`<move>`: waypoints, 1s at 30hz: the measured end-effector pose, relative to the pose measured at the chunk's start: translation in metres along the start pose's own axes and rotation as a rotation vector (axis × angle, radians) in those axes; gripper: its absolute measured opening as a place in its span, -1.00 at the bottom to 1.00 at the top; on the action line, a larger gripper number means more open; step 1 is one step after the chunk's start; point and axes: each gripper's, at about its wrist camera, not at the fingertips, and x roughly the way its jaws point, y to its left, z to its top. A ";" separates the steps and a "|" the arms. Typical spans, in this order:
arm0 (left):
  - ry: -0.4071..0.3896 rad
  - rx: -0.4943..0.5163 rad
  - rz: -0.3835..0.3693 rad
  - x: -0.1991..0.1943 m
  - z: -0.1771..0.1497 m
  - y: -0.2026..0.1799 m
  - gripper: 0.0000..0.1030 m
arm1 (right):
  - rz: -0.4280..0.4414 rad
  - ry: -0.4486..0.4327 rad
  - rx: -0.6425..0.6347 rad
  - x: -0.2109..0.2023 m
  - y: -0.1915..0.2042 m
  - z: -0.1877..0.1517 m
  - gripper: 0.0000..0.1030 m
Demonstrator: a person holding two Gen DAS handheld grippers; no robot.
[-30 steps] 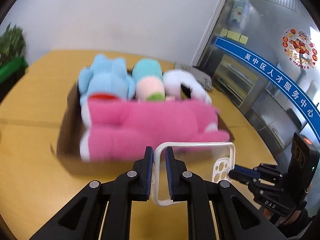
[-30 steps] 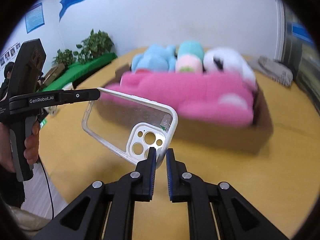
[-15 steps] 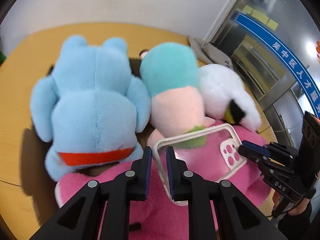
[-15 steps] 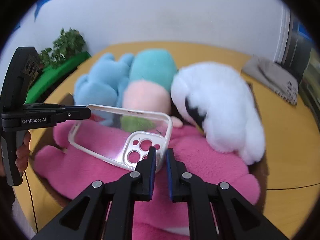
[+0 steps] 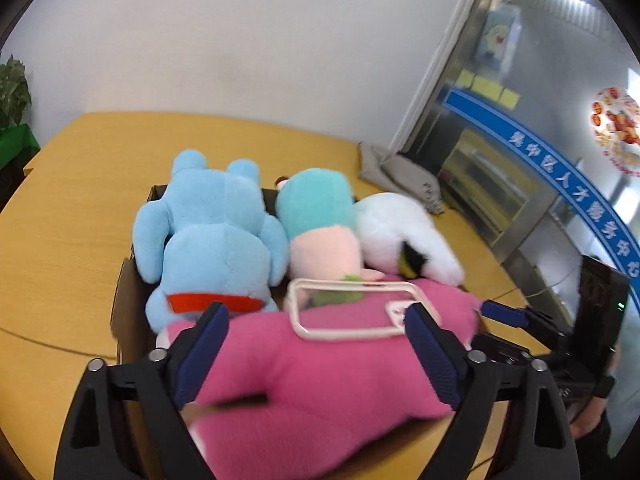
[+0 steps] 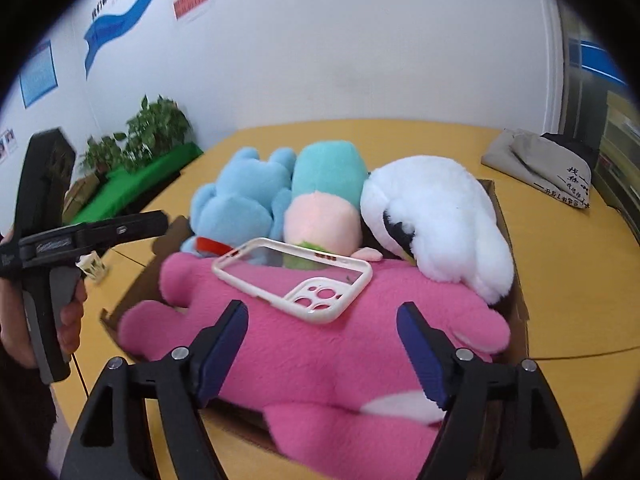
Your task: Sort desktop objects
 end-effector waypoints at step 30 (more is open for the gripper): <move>-0.105 0.057 0.187 -0.063 -0.149 -0.072 0.99 | -0.224 -0.144 -0.017 -0.093 0.048 -0.112 0.52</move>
